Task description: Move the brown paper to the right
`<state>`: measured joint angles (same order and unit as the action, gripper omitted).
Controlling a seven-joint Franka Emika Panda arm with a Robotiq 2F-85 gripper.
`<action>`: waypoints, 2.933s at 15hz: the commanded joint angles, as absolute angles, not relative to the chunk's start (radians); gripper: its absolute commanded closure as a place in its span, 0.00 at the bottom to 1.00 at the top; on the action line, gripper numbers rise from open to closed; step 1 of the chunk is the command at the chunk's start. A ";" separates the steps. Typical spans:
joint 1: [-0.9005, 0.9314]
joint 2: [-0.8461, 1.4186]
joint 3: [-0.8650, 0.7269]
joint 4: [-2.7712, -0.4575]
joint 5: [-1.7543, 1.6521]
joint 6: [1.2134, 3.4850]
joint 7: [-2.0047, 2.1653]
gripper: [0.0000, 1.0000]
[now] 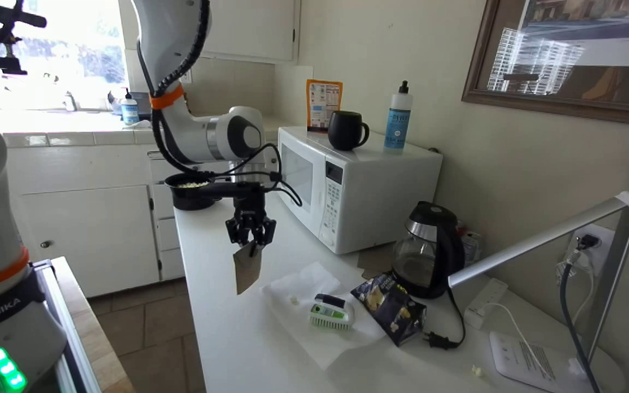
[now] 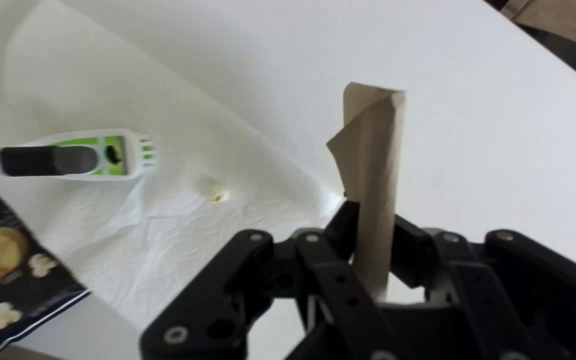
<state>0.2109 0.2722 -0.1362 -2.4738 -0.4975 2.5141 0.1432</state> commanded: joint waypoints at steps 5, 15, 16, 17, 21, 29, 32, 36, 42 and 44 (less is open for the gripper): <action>0.122 0.033 -0.088 -2.489 -0.736 2.336 0.380 0.89; -0.009 -0.062 -0.099 -2.502 -0.906 2.330 0.477 0.97; -0.040 -0.054 -0.114 -2.483 -0.946 2.358 0.499 0.97; -0.073 -0.047 -0.131 -2.463 -0.990 2.379 0.524 0.97; -0.178 0.038 -0.204 -2.374 -1.039 2.600 0.554 0.97; -0.239 0.284 -0.157 -2.219 -0.744 3.047 0.261 0.97; -0.388 0.361 0.064 -2.214 -0.530 3.071 0.022 0.97; -0.289 0.412 -0.032 -2.119 -0.371 2.982 -0.119 0.97; -0.465 0.493 0.172 -2.028 -0.219 2.994 -0.323 0.97; -0.498 0.524 0.215 -1.995 -0.219 2.973 -0.361 0.97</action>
<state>-0.4321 0.4635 0.1316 -2.0545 -0.2550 2.9961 -0.2801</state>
